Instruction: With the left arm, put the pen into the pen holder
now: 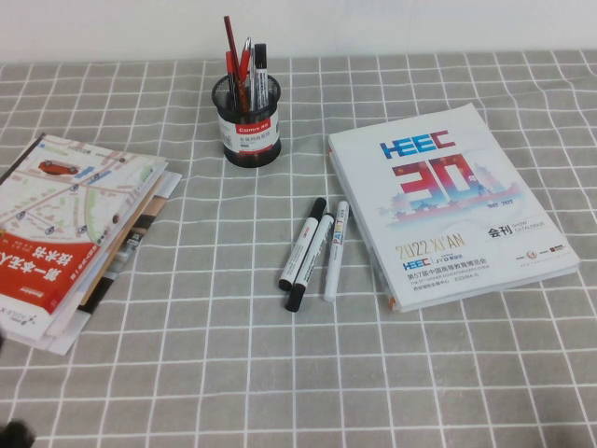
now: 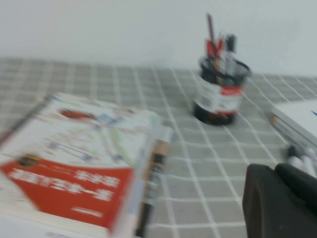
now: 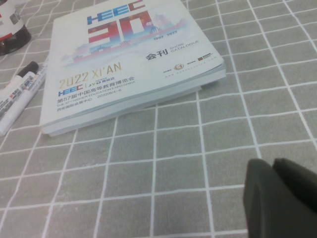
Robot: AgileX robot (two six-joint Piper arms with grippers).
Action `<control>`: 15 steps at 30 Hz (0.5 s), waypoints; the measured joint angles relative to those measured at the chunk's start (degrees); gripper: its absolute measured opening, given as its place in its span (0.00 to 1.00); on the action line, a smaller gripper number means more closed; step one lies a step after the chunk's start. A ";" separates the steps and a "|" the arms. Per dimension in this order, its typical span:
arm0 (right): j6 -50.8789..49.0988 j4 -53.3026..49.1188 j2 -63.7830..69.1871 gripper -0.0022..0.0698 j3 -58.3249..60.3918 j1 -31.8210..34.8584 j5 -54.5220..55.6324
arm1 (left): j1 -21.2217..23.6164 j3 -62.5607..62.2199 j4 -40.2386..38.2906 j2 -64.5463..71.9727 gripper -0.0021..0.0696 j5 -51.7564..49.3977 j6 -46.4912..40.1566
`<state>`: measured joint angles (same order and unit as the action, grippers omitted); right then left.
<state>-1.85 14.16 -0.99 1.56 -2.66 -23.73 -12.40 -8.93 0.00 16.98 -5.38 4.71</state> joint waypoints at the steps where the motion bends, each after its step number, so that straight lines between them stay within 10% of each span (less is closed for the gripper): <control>1: 0.00 0.00 0.00 0.01 0.00 0.00 0.00 | 1.09 1.49 -1.03 -2.17 0.03 0.32 -1.40; 15: 0.00 0.00 0.00 0.01 0.00 0.00 0.00 | 7.76 10.26 -3.88 -17.44 0.03 -4.73 -6.57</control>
<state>-1.85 14.16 -0.99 1.56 -2.66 -23.73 -4.64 1.33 -3.88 -0.46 -10.11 -1.86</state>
